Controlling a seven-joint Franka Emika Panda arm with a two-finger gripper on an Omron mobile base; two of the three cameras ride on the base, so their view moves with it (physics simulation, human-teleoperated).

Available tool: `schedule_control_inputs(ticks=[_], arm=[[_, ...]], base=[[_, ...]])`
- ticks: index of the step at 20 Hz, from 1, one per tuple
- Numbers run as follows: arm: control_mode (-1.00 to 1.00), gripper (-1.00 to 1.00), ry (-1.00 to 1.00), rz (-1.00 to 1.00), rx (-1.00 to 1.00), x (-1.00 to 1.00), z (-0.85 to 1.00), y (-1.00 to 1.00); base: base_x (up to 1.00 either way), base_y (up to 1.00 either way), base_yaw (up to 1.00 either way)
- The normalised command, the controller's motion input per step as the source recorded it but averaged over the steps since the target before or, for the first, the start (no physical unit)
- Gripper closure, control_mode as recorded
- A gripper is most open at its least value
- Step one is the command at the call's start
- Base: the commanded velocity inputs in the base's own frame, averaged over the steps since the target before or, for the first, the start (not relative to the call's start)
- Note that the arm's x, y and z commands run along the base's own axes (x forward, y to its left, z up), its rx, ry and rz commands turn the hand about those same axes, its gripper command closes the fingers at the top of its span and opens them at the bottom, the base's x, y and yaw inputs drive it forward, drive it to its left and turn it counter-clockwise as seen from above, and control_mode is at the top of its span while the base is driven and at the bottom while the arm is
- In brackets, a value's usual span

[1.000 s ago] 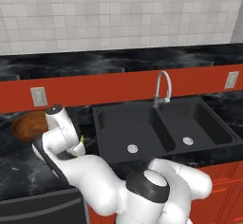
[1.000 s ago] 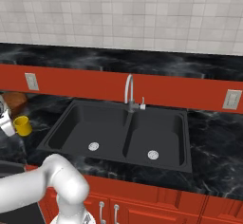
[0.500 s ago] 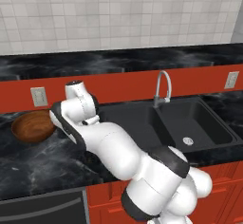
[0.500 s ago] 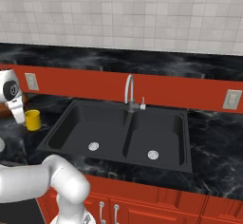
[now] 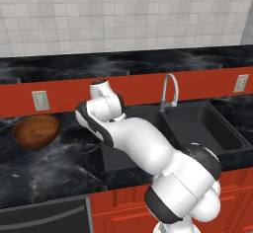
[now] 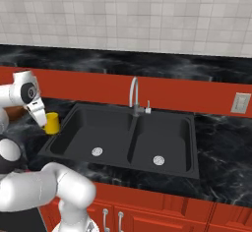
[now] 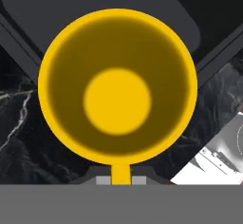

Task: Pick the mug and place it in the sink. Pick the bowl and place it in the open cabinet and then close the cabinet.

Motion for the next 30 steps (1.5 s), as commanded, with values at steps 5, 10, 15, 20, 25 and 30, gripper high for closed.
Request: schedule_control_inputs(ticks=[5,10,15,20,25,30], arm=[[-1.0,1.0,0.0,0.14,0.0,0.05,0.0,-0.74],[-1.0,1.0,0.0,0.13,0.0,0.12,0.0,-0.64],[-1.0,1.0,0.0,0.1,0.0,0.16,-0.02,-0.36],[-1.0,1.0,0.0,0.09,0.0,0.47,-0.08,-0.12],[-1.0,1.0,0.0,0.15,0.02,0.37,-0.16,-0.22],[-1.0,1.0,0.06,0.09,0.0,0.26,-0.23,-0.19]], base=[[0.0,0.0,0.0],[0.0,0.0,0.0],[0.0,0.0,0.0],[0.0,0.0,0.0],[0.0,0.0,0.0],[0.0,0.0,0.0]])
